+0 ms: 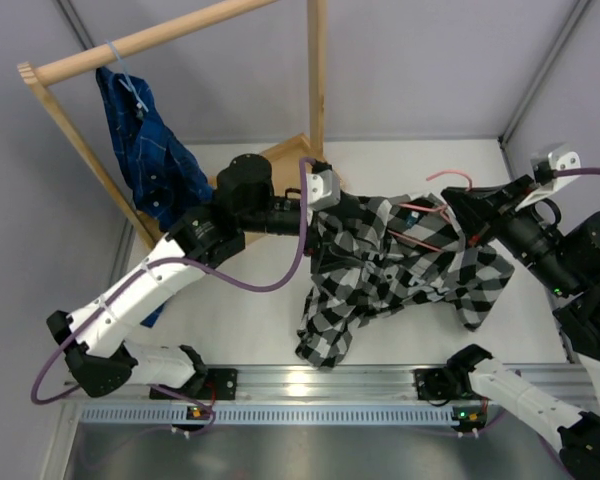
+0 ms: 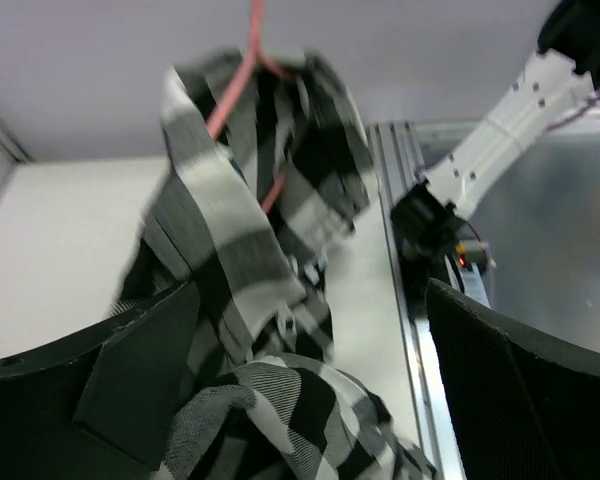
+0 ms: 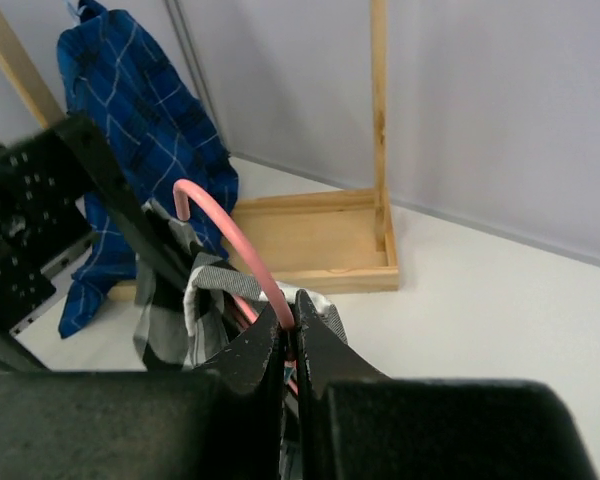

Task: Place the shirt on the hanger

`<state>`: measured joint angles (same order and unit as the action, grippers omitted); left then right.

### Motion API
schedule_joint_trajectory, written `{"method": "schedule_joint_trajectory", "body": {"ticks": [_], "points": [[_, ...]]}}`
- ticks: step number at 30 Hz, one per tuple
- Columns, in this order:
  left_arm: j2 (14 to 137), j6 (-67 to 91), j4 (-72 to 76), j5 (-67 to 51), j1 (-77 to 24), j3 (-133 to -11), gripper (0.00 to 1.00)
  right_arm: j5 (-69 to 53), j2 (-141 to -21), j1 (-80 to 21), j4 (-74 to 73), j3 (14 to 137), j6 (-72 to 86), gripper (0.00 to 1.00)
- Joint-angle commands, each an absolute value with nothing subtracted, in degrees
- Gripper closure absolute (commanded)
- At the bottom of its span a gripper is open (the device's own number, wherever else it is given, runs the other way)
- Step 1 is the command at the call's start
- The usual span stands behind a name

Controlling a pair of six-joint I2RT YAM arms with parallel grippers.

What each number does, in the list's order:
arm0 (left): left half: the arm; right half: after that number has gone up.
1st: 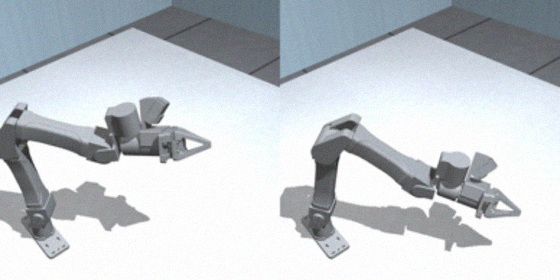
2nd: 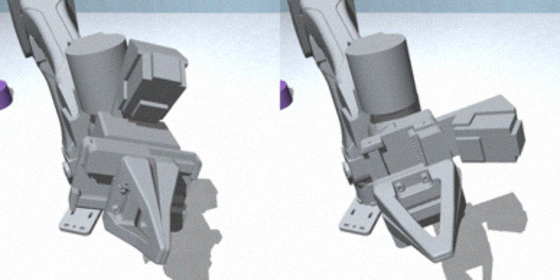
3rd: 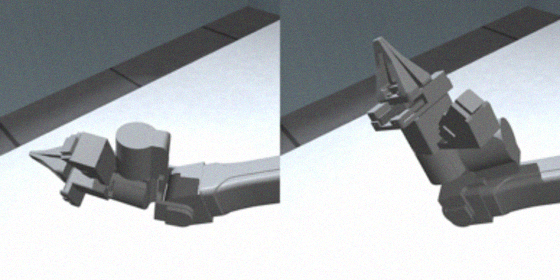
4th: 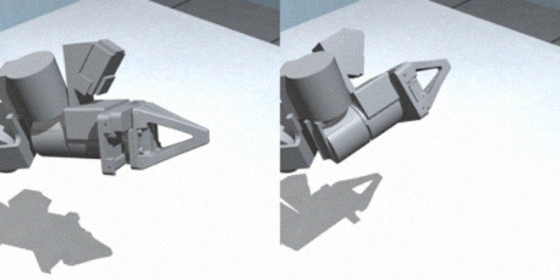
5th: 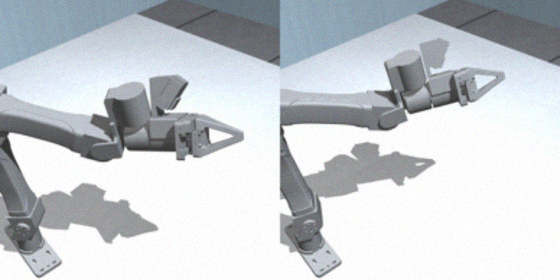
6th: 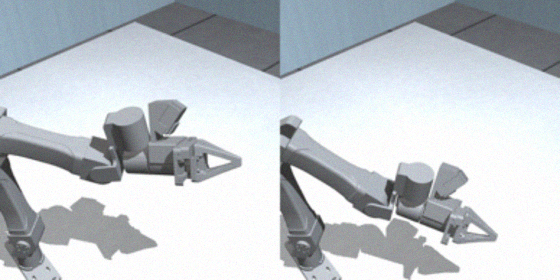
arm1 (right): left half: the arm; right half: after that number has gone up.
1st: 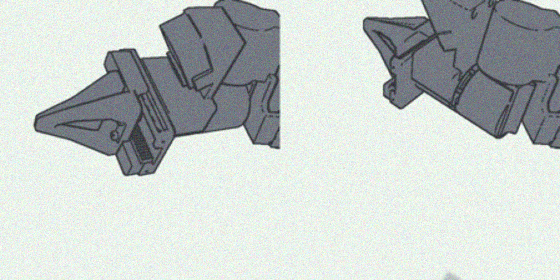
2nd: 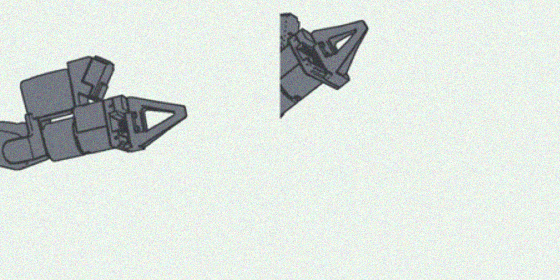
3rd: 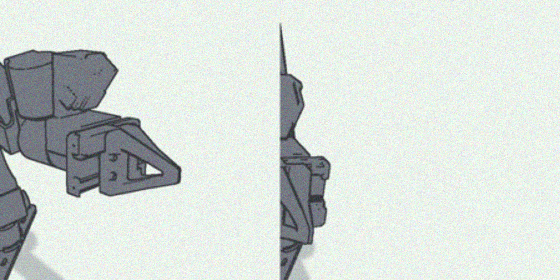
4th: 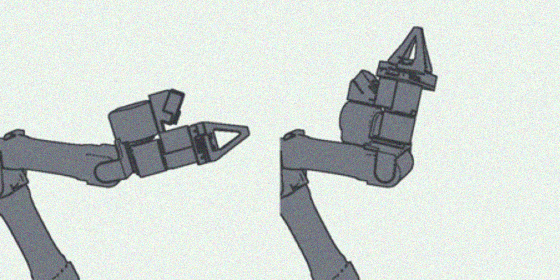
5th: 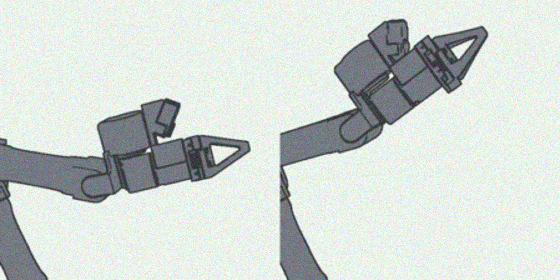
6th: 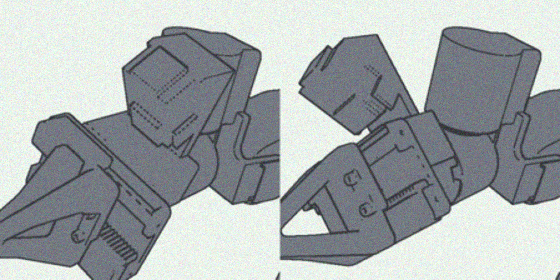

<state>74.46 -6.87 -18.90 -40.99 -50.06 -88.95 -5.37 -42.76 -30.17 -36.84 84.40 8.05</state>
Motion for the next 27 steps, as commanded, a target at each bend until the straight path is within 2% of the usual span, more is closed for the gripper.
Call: {"method": "schedule_joint_trajectory", "body": {"ticks": [1, 7, 11, 16, 17, 22, 27], "points": [[69.2, -11.3, -22.4, -45.0, -50.4, -84.0, 0.02, -0.3, -42.1, -30.6, -35.3, 85.0, 7.9, 1.0], [57.7, -6.2, -17.9, -35.6, -50.4, -67.8, 0.02, 3.1, -43.6, -30.5, -35.3, 86.8, 7.3, 1.0], [51.0, 0.3, -16.8, -11.9, -50.4, -62.9, 0.02, 4.2, -44.6, -30.5, -35.3, 87.8, 6.9, 1.0], [47.5, 5.8, -23.1, 4.9, -50.4, -64.8, 0.02, 4.8, -45.4, -30.5, -35.7, 89.5, 6.6, 1.0], [47.5, 7.3, -24.2, 5.4, -50.4, -67.6, 0.02, 4.1, -45.8, -30.5, -35.9, 89.9, 6.6, 1.0], [50.9, 8.4, -17.9, -16.3, -50.4, -75.7, 0.02, -1.0, -48.2, -30.5, -37.9, 90.2, 6.2, 1.0], [65.5, -1.8, -18.0, -24.7, -50.4, -88.3, 0.02, -5.1, -48.4, -30.5, -39.0, 89.7, 5.6, 1.0]]}}
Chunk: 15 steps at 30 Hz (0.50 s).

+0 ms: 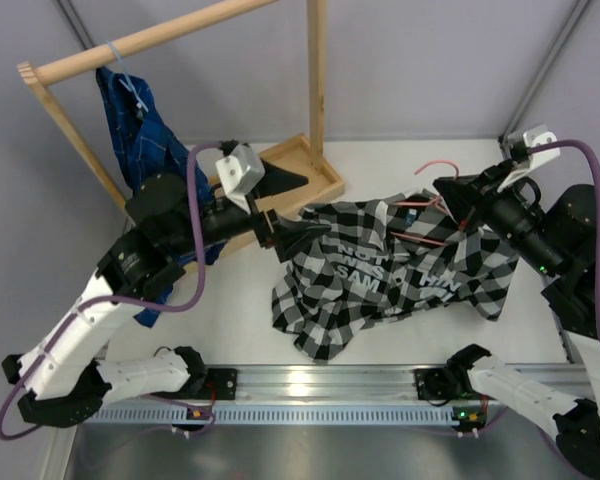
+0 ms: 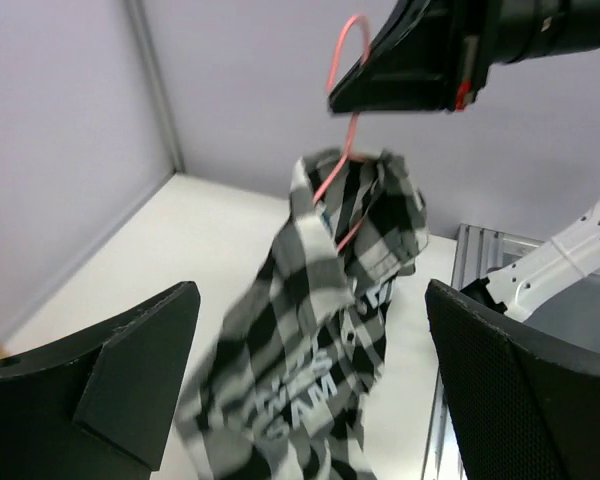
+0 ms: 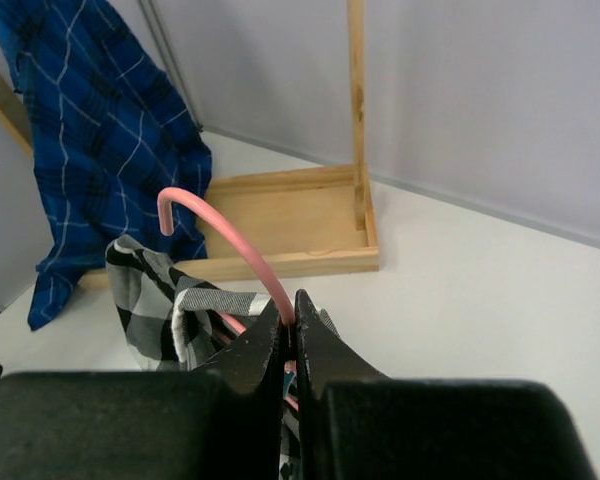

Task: Place the shirt on the hanger

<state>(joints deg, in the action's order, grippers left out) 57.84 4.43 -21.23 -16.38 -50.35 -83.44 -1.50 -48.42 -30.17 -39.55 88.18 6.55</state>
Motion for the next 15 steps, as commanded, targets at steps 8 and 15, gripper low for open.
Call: {"method": "schedule_joint_trajectory", "body": {"ticks": [8, 15], "points": [[80.6, -18.1, -30.6, -48.9, -49.2, -100.0, 0.05, -12.4, -47.8, -30.5, -38.8, 88.8, 6.2, 1.0], [83.6, -20.6, -33.6, -56.1, -45.0, -100.1, 0.1, -13.1, -46.7, -30.5, -38.6, 87.0, 4.7, 1.0]]}}
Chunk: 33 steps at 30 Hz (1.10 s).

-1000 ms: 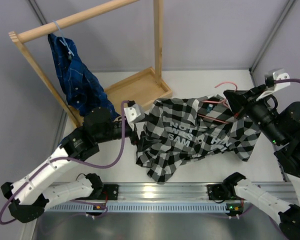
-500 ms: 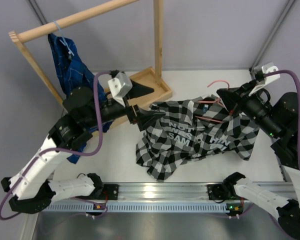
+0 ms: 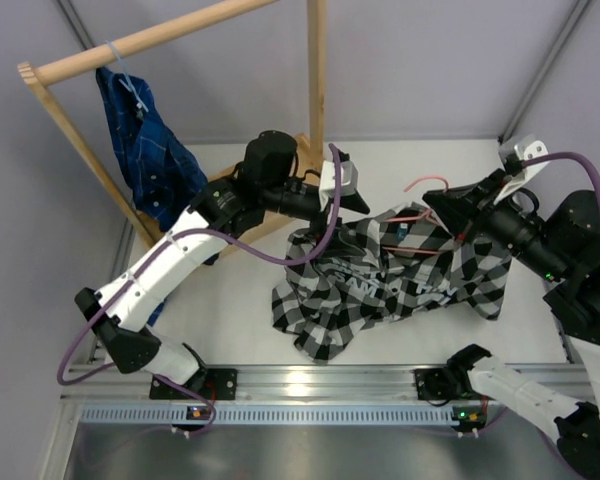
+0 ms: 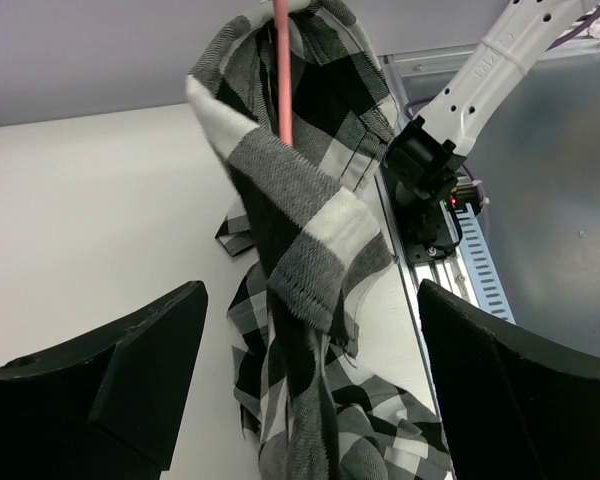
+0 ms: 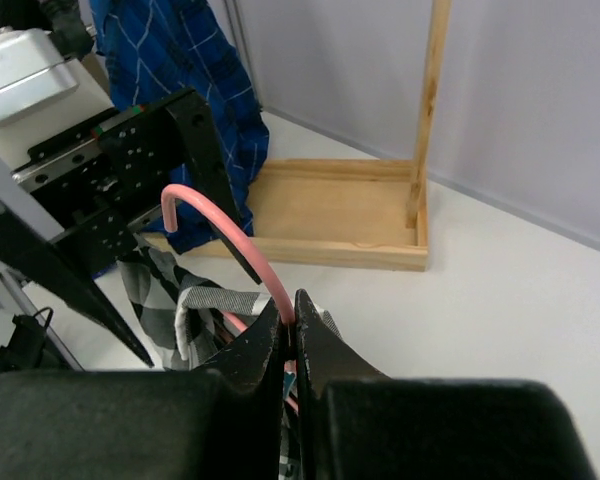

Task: Place the shirt on the hanger

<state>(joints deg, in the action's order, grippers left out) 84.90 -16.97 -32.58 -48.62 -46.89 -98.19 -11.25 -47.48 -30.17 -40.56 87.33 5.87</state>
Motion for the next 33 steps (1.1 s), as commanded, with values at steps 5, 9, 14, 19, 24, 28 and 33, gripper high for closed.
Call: {"method": "schedule_joint_trajectory", "body": {"ticks": [5, 9, 14, 19, 24, 28, 33], "points": [[85.9, -20.7, -33.6, -60.0, -43.0, -100.2, 0.21, -15.8, -45.4, -30.5, -37.4, 85.2, 5.0, 1.0], [87.7, -20.7, -33.5, -63.2, -43.0, -100.8, 0.23, -15.9, -46.1, -30.5, -36.4, 84.7, 5.9, 1.0], [89.6, -19.8, -33.6, -64.6, -43.2, -101.1, 0.23, -16.2, -46.6, -30.5, -34.4, 84.8, 7.3, 1.0], [89.8, -19.2, -33.6, -63.4, -43.6, -100.5, 0.62, -17.8, -47.7, -30.5, -33.0, 85.5, 9.1, 1.0], [89.2, -18.5, -33.6, -61.7, -43.7, -99.9, 1.0, -18.1, -46.7, -30.6, -31.6, 83.6, 10.4, 1.0], [87.2, -19.7, -33.6, -61.7, -43.6, -97.9, 1.0, -18.0, -44.8, -30.5, -32.3, 81.4, 9.8, 0.97], [84.2, -20.5, -33.5, -63.5, -43.2, -95.5, 1.0, -19.0, -42.3, -30.5, -39.5, 81.6, 6.1, 0.25]]}}
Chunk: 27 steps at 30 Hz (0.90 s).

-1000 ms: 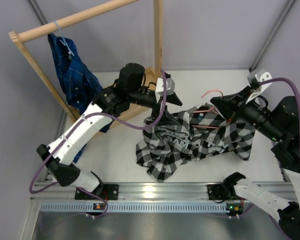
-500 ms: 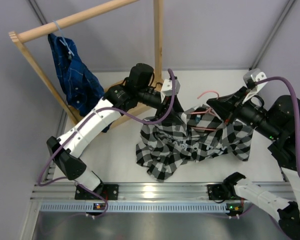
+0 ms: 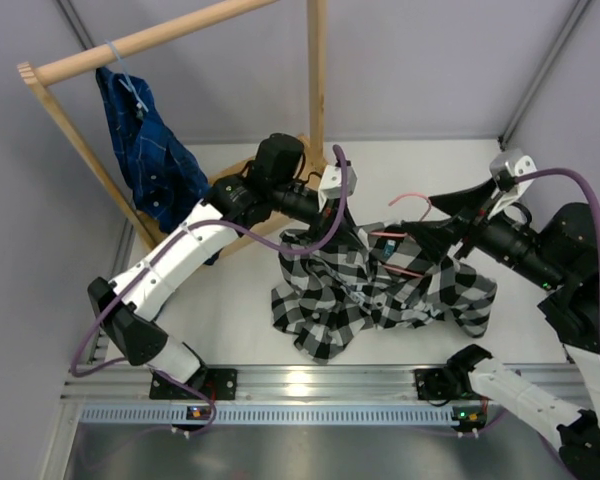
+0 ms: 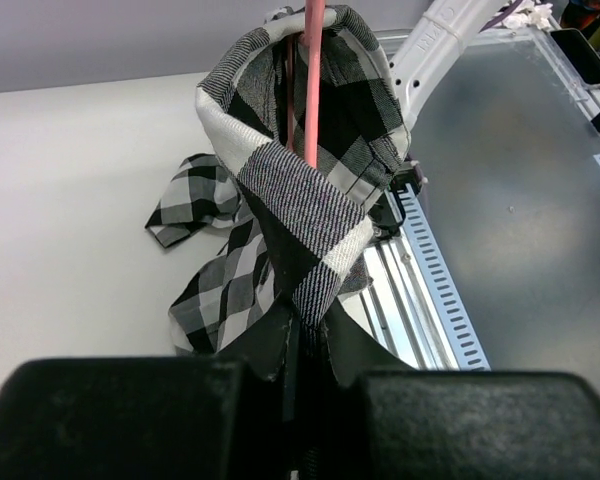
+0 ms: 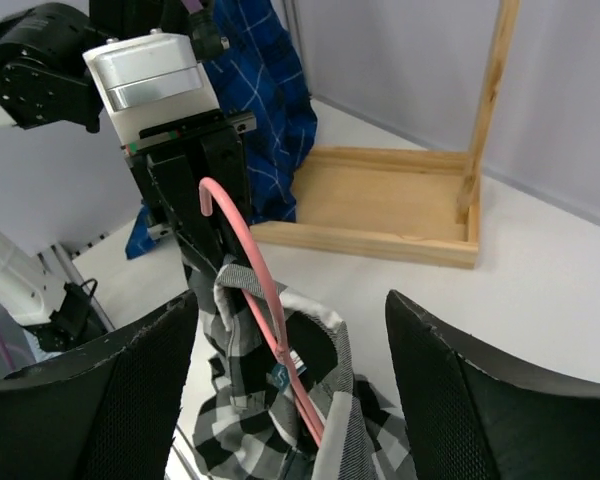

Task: Place the shirt on the hanger

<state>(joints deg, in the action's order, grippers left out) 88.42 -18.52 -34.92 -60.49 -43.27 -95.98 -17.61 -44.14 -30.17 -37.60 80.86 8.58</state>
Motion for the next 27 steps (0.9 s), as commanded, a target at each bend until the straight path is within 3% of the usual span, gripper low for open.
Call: {"method": "schedule_joint_trajectory", "body": {"ticks": [1, 8, 16, 21, 27], "points": [[83.9, -20.6, -33.5, -65.0, -42.9, -94.7, 1.0, -19.8, -41.8, -30.5, -41.6, 82.0, 5.1, 0.25], [80.3, -20.4, -33.5, -70.0, -42.4, -92.8, 1.0, -23.3, -32.7, -30.8, -58.6, 83.2, -5.1, 0.23], [76.4, -16.3, -33.7, -70.8, -42.4, -92.4, 1.0, -30.1, -25.2, -33.3, -60.2, 75.4, -8.5, 0.18], [75.6, -15.4, -33.6, -75.9, -42.4, -92.7, 1.0, -30.4, -29.0, -33.3, -56.8, 75.1, -7.8, 0.3], [74.7, -14.6, -33.5, -73.9, -42.4, -92.6, 1.0, -28.4, -32.5, -33.3, -56.4, 79.3, -8.0, 0.44]]}}
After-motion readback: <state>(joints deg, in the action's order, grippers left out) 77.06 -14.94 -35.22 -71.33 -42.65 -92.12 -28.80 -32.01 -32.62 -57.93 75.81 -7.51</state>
